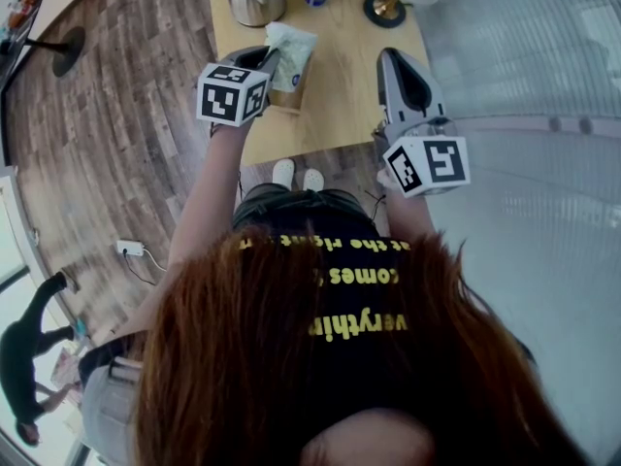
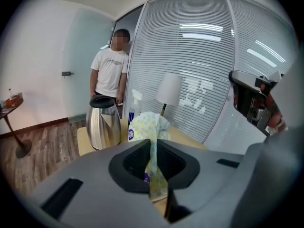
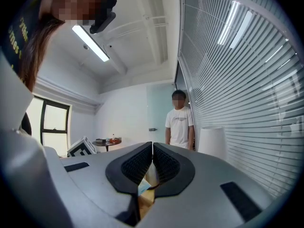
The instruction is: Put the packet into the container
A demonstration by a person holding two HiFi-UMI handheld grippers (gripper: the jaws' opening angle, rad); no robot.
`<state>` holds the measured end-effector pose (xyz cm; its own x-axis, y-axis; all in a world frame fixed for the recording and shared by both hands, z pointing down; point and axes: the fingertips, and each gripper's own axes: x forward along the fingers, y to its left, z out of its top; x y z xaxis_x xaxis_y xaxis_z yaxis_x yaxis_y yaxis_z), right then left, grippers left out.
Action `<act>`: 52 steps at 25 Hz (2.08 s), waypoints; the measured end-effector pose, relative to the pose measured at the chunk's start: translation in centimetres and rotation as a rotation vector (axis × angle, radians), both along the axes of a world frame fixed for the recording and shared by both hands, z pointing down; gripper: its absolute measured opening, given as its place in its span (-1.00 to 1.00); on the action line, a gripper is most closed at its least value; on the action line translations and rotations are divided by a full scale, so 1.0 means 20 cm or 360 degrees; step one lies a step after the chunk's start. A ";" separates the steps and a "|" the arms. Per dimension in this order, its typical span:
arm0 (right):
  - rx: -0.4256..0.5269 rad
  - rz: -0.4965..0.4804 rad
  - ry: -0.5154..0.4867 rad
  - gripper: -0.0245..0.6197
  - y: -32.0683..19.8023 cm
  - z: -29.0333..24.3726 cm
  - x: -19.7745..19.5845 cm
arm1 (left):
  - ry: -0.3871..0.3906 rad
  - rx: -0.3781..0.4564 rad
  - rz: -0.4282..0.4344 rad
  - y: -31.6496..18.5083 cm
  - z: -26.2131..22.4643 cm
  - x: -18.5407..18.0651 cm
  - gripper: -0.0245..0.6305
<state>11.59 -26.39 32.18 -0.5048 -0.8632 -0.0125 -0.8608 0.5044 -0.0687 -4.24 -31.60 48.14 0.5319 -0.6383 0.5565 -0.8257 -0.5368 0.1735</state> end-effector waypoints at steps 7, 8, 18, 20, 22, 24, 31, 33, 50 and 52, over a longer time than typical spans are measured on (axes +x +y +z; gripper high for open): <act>0.0001 -0.0024 -0.0007 -0.87 -0.03 0.00 -0.01 | -0.0041 -0.0190 0.0011 -0.01 0.15 -0.01 -0.84; 0.0000 -0.0026 -0.0007 -0.87 -0.03 0.00 -0.01 | -0.0044 -0.0218 0.0007 -0.01 0.17 -0.01 -0.84; -0.0006 -0.0041 -0.0008 -0.87 -0.04 0.00 0.00 | -0.0082 -0.0442 -0.0037 0.02 0.31 -0.04 -0.84; -0.0007 -0.0040 -0.0007 -0.87 -0.04 0.00 0.01 | -0.0095 -0.0465 -0.0044 0.02 0.34 -0.04 -0.84; -0.0009 -0.0039 -0.0007 -0.87 -0.04 0.00 0.01 | -0.0110 -0.0486 -0.0049 0.03 0.36 -0.04 -0.84; -0.0012 -0.0037 -0.0010 -0.87 -0.04 0.00 0.02 | -0.0120 -0.0504 -0.0052 0.03 0.38 -0.04 -0.83; -0.0013 -0.0030 -0.0015 -0.87 -0.04 0.00 0.05 | -0.0124 -0.0525 -0.0084 0.01 0.40 -0.04 -0.83; -0.0014 -0.0025 -0.0015 -0.87 -0.05 0.00 0.05 | -0.0121 -0.0527 -0.0088 0.00 0.40 -0.03 -0.83; -0.0021 -0.0013 -0.0029 -0.87 -0.08 0.02 0.09 | -0.0035 -0.0553 -0.0068 -0.01 0.46 0.03 -0.73; -0.0024 -0.0013 -0.0029 -0.87 -0.09 0.02 0.09 | -0.0024 -0.0546 -0.0065 -0.02 0.46 0.04 -0.71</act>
